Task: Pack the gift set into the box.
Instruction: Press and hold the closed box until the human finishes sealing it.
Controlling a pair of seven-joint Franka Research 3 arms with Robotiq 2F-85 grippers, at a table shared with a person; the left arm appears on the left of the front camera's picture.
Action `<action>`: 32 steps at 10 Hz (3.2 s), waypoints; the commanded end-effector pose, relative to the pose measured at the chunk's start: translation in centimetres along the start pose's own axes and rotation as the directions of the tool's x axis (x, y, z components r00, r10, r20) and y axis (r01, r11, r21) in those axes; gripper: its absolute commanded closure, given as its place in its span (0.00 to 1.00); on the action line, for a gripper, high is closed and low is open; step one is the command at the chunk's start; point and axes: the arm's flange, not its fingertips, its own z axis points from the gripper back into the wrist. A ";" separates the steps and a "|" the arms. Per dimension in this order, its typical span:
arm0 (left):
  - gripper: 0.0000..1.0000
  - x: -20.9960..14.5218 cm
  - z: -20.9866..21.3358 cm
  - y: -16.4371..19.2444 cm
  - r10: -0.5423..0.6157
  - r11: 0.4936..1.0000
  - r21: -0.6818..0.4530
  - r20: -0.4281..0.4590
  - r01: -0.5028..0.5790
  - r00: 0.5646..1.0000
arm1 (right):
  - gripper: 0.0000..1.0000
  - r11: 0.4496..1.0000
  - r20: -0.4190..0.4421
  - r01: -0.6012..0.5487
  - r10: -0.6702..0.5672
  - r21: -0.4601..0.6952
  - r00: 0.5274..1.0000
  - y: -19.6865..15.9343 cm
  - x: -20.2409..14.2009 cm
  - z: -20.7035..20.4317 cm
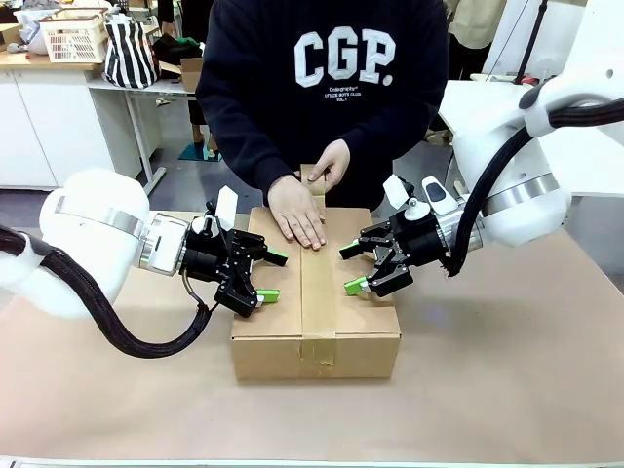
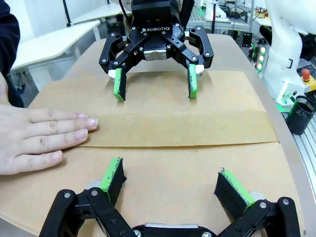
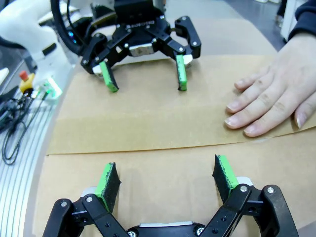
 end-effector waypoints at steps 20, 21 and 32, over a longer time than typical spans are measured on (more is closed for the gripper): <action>0.00 -0.4 0.0 -0.2 -0.004 1.000 -0.013 -0.009 0.004 1.000 | 0.00 1.000 -0.006 0.004 -0.004 -0.001 1.000 0.1 -0.3 -0.1; 0.00 -0.4 0.0 -0.2 -0.004 1.000 -0.013 -0.009 0.004 1.000 | 0.00 1.000 -0.006 0.004 -0.004 -0.001 1.000 0.1 -0.3 -0.1; 0.00 -0.4 0.0 -0.2 -0.004 1.000 -0.013 -0.009 0.004 1.000 | 0.00 1.000 -0.006 0.004 -0.004 -0.001 1.000 0.1 -0.3 -0.1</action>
